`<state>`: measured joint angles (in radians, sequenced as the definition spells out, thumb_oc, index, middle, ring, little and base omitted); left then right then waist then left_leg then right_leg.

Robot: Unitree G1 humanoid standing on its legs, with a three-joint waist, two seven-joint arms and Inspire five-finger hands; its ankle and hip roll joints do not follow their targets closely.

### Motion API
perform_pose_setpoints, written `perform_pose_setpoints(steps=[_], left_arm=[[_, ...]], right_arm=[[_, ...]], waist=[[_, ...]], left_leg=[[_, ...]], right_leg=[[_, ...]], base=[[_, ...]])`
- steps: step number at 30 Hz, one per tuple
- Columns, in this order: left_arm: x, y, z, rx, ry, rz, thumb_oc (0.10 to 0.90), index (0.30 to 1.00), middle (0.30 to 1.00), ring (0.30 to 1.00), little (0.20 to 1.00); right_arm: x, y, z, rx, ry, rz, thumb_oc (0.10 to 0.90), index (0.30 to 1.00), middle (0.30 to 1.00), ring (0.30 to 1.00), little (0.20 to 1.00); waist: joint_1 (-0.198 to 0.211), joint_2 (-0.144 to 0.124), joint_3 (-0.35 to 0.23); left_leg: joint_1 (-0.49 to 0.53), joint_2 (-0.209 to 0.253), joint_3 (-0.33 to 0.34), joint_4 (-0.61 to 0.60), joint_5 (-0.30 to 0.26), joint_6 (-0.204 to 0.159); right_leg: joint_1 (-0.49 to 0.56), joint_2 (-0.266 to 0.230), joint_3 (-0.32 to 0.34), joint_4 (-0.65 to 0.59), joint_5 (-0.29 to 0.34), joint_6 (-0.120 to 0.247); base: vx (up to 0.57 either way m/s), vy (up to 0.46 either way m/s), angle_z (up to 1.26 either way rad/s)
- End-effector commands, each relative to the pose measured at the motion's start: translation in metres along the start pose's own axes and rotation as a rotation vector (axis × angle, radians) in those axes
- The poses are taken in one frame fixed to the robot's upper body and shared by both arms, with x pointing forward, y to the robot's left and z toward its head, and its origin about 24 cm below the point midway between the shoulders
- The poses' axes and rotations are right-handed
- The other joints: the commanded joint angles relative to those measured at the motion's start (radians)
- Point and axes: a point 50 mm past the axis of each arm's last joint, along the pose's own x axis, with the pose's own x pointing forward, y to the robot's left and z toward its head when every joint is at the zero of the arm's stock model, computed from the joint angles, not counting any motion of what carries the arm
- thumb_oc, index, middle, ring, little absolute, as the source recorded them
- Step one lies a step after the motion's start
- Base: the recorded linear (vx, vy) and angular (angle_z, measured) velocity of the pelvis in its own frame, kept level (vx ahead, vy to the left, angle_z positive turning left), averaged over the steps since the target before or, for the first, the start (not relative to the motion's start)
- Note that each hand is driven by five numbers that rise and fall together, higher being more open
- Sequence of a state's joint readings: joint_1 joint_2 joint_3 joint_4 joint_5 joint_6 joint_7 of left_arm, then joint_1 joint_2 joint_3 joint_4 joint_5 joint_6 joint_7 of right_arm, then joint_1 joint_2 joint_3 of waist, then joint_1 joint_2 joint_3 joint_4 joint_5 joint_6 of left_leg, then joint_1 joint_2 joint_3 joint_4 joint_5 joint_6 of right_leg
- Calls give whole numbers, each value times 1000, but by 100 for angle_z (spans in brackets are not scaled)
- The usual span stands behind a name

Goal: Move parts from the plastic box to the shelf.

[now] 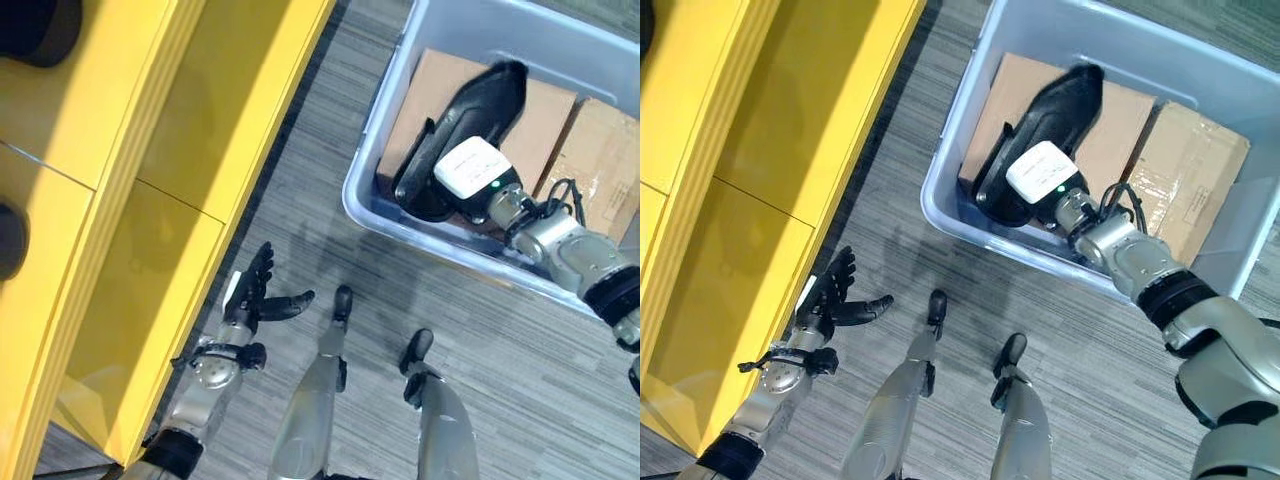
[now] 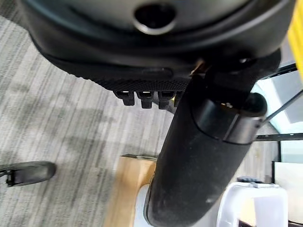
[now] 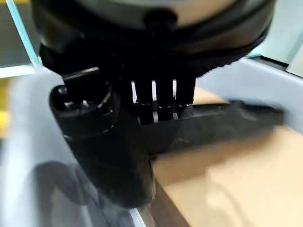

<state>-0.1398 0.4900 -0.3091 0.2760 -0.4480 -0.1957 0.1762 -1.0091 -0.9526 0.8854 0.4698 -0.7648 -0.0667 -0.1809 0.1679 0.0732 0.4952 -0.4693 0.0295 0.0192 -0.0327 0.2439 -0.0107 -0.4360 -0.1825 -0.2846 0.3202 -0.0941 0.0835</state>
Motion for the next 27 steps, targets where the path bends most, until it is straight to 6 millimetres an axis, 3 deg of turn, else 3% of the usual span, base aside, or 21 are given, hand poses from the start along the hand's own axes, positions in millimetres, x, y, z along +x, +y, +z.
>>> perform_pose_setpoints(steps=[1, 2, 7, 14, 21, 27], left_arm=[[4, 5, 23, 3, -122, 26, 900, 1000, 1000, 1000, 1000], [3, 5, 21, 7, -112, 26, 900, 1000, 1000, 1000, 1000], [1, 7, 21, 18, -107, 18, 900, 1000, 1000, 1000, 1000], [-5, 15, 18, 55, -84, 9, 900, 1000, 1000, 1000, 1000], [-11, 23, 12, 77, -56, 10, 900, 1000, 1000, 1000, 1000], [-11, 29, 28, 133, -130, 23, 900, 1000, 1000, 1000, 1000]], right_arm=[[-2, -40, -31, 13, 79, -139, 400, 300, 300, 300, 300], [-2, -51, -26, 46, 53, -193, 400, 300, 300, 300, 300], [-5, -66, -21, 67, 14, -248, 400, 300, 300, 300, 300], [-13, -97, -11, 79, -69, -350, 400, 300, 300, 300, 300], [-20, -103, -5, 67, -120, -348, 400, 300, 300, 300, 300], [-29, -97, 0, 159, -134, -367, 400, 300, 300, 300, 300]], waist=[[-3, -64, 6], [-2, -71, -3], [1, -79, -26], [2, -114, -105], [-1, -144, -179], [-10, -163, -248]], left_leg=[[73, 96, 47, -16, -30, -88], [94, 96, 46, -15, -38, -89], [117, 97, 42, -13, -43, -86], [197, 100, 35, -23, -59, -83], [263, 99, 38, -43, -70, -83], [308, 101, 41, -54, -80, -84]], right_leg=[[160, -46, 16, -231, 169, 62], [180, -47, 14, -230, 163, 62], [207, -45, 10, -241, 166, 62], [286, -34, 10, -272, 165, 63], [350, -26, 5, -306, 172, 69], [398, -21, 4, -331, 183, 77]], base=[[0, 0, 0], [-7, -1, -3], [0, 0, 0], [3, 0, 0], [20, -4, -2], [44, -6, -4]])
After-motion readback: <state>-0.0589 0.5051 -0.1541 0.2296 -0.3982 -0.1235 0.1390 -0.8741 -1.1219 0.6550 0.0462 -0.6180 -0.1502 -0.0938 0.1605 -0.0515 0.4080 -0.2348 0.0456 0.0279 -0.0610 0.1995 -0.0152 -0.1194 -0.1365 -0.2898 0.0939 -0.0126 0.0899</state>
